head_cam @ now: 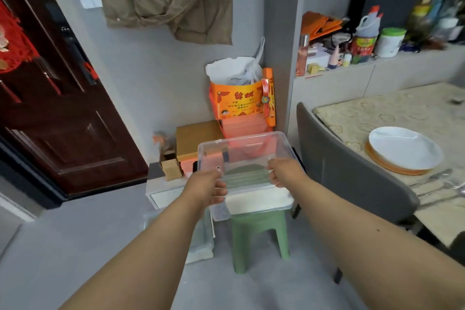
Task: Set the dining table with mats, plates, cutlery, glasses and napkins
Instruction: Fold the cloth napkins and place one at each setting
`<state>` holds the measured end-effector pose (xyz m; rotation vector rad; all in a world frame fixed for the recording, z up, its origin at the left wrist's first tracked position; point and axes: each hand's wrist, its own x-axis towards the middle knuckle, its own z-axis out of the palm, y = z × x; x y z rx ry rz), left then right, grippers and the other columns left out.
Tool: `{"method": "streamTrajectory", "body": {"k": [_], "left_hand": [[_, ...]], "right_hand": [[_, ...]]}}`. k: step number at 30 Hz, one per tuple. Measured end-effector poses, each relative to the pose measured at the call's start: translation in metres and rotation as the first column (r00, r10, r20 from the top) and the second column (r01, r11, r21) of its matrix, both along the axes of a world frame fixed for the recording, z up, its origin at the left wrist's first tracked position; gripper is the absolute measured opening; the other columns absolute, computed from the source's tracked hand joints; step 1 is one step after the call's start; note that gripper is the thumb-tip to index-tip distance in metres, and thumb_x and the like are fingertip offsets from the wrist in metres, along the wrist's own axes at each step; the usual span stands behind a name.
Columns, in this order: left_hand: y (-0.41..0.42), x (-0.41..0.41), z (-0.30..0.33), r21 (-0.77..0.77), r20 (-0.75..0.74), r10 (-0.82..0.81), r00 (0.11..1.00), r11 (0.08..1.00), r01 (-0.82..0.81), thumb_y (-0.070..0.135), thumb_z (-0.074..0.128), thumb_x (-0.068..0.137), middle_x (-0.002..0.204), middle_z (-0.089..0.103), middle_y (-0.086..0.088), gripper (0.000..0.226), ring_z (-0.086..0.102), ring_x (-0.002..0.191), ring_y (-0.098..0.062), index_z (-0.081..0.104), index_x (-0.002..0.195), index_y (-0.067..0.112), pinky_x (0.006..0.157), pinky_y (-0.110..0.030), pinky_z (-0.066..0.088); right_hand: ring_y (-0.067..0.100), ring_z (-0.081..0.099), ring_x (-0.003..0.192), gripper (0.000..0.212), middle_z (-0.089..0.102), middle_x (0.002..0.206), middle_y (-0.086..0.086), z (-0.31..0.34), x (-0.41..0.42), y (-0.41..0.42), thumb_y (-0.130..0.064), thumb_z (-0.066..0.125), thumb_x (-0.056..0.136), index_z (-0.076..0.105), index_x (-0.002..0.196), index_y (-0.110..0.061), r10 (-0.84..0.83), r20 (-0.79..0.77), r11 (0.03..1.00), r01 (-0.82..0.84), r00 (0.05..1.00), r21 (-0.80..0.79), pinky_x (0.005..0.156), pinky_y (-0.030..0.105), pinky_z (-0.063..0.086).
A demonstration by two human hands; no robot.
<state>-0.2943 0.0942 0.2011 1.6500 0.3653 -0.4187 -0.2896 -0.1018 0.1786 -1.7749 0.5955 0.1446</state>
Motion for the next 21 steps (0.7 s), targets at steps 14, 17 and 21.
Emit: {"method": "streamTrajectory", "body": {"k": [14,17,21], "left_hand": [[-0.069,0.192,-0.102,-0.008,-0.209,-0.030,0.978,1.000,0.029,0.017,0.050,0.098,0.075,0.060,-0.011,0.015,0.057,0.062,-0.022,0.058,0.104,0.006,0.063,-0.032,0.051],[-0.082,0.212,-0.127,-0.019,-0.287,-0.027,0.958,1.000,0.023,0.015,0.050,0.097,0.075,0.059,-0.011,0.014,0.055,0.061,-0.022,0.058,0.105,0.006,0.061,-0.029,0.047],[-0.086,0.229,-0.160,-0.010,-0.380,0.008,0.925,1.000,-0.013,0.015,0.052,0.097,0.080,0.061,-0.015,0.016,0.058,0.066,-0.026,0.058,0.108,0.006,0.064,-0.035,0.052]], "right_hand": [[0.028,0.060,0.095,0.021,0.060,0.105,0.016,-0.141,0.178,-0.088,-0.026,0.051,0.094,0.059,0.104,-0.008,0.059,-0.405,0.929,-0.199,0.913,-0.313,0.075,0.029,0.046],[0.031,0.056,0.117,0.032,0.058,0.127,0.019,-0.169,0.194,-0.090,-0.018,0.047,0.097,0.057,0.123,-0.001,0.183,-0.511,0.869,-0.382,0.840,-0.316,0.049,0.008,0.042],[0.028,0.049,0.125,0.039,0.053,0.135,0.017,-0.200,0.204,-0.093,-0.024,0.048,0.098,0.054,0.130,-0.002,0.234,-0.650,0.796,-0.526,0.723,-0.298,0.048,0.015,0.032]]}}
